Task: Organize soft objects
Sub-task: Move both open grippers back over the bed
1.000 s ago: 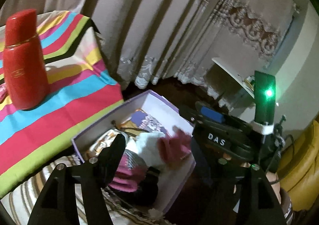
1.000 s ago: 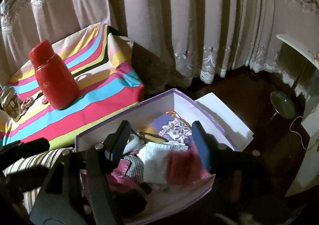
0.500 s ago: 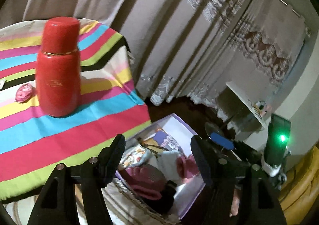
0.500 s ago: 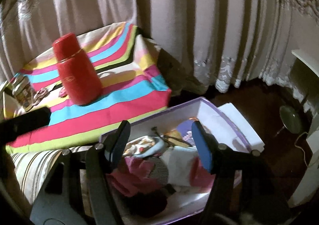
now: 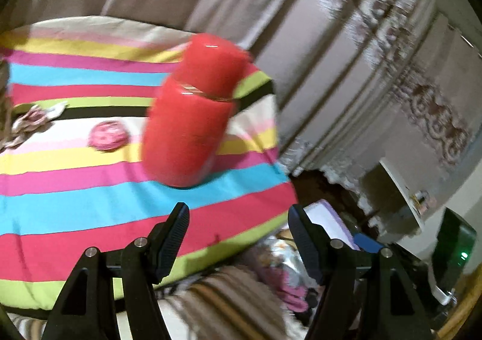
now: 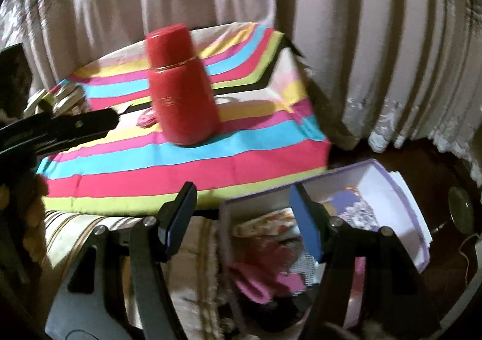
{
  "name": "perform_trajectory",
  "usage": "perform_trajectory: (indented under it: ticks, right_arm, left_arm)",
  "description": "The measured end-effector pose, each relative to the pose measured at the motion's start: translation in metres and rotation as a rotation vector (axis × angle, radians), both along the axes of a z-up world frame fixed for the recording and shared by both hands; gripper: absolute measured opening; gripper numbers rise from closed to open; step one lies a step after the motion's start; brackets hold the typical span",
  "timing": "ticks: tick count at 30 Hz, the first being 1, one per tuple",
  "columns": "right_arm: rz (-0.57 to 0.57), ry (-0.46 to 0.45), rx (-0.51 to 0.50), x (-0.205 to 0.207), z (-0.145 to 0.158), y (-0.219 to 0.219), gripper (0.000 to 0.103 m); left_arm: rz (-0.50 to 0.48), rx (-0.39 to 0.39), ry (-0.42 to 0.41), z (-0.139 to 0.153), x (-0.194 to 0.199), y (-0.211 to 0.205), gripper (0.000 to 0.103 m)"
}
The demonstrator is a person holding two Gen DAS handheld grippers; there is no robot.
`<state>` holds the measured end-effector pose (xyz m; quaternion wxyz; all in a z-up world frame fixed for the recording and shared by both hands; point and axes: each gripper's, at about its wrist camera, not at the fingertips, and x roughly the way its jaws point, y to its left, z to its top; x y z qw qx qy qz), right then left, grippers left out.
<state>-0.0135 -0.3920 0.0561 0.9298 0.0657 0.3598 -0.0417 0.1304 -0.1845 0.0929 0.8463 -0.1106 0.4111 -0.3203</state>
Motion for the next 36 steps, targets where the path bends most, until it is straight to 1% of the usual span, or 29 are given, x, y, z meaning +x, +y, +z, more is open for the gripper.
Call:
perform_trajectory:
  ticks: [7,11,15,17,18,21,24,28,33,36]
  right_arm:
    - [0.137,0.027,-0.026,0.034,0.001,0.053,0.067]
    - [0.236,0.036,-0.076,0.058,0.001,0.093,0.067]
    - [0.314,0.052,-0.118,0.086,-0.003,0.129,0.067]
    - [0.347,0.061,-0.137,0.1,-0.005,0.147,0.067]
    - [0.364,0.064,-0.146,0.108,-0.007,0.155,0.067]
    - [0.394,0.084,-0.173,0.134,-0.011,0.182,0.067]
    - [0.396,0.102,-0.174,0.165,-0.017,0.203,0.068]
    - [0.363,0.116,-0.191,0.207,-0.026,0.227,0.071]
    - [0.246,0.149,-0.163,0.26,-0.044,0.241,0.072]
    - [0.163,0.165,-0.147,0.281,-0.056,0.244,0.072]
  left_arm:
    - [0.15,0.021,0.061,-0.022,0.031,0.063,0.069]
    - [0.241,0.028,0.068,-0.029,0.043,0.096,0.069]
    - [0.372,0.038,0.065,-0.035,0.051,0.127,0.069]
    - [0.455,0.037,0.067,-0.04,0.054,0.144,0.069]
    - [0.502,0.034,0.069,-0.042,0.055,0.154,0.069]
    - [0.591,0.016,0.067,-0.046,0.055,0.174,0.069]
    - [0.676,0.004,0.047,-0.048,0.054,0.191,0.069]
    - [0.754,-0.015,0.035,-0.053,0.05,0.209,0.069]
    - [0.819,-0.021,0.037,-0.064,0.049,0.224,0.069]
    - [0.848,-0.023,0.056,-0.074,0.054,0.23,0.069]
